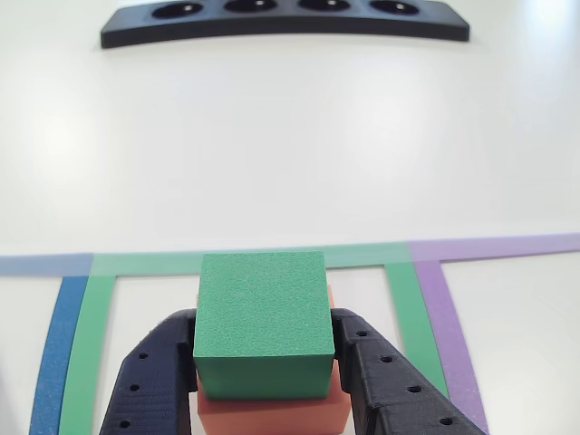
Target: Tower of hanoi
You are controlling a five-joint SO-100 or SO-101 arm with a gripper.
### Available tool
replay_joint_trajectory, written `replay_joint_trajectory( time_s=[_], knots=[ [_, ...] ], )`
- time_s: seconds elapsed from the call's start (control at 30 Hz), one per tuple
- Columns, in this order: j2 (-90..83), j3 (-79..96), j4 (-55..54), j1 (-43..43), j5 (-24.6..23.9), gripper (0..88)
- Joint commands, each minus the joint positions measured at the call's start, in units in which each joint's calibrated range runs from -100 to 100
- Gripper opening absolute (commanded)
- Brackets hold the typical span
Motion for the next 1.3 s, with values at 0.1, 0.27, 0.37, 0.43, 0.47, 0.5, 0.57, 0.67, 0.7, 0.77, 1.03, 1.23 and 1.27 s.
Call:
replay_joint_trajectory(
  time_s=[0.1, 0.27, 0.37, 0.43, 0.47, 0.5, 0.57, 0.67, 0.7, 0.77, 1.03, 1.23, 1.27],
  knots=[
    [-2.07, -0.41, -0.14, -0.49, 0.0, 7.6],
    [-9.68, -0.32, 6.66, -0.49, 0.0, 7.5],
    [-17.45, -0.5, 15.08, -0.33, 0.0, 7.4],
    [-23.38, -0.59, 21.71, 0.05, 0.0, 7.4],
    [-26.59, -0.59, 25.44, 0.28, 0.0, 7.4],
    [-29.63, -0.59, 29.0, 0.43, 0.0, 7.3],
    [-36.28, -0.78, 37.09, 0.89, 0.0, 7.3],
    [-45.9, -2.41, 50.45, 1.88, 0.0, 7.1],
    [-48.46, -3.41, 54.9, 2.34, 0.0, 7.1],
    [-53.43, -6.68, 65.1, 3.33, 0.0, 7.0],
    [-62.4, -25.04, 97.31, 7.37, 0.0, 6.3],
    [-61.68, -47.39, 120.7, 9.73, 0.0, 6.1],
    [-61.6, -50.75, 123.86, 10.11, 0.0, 6.2]
  ],
)
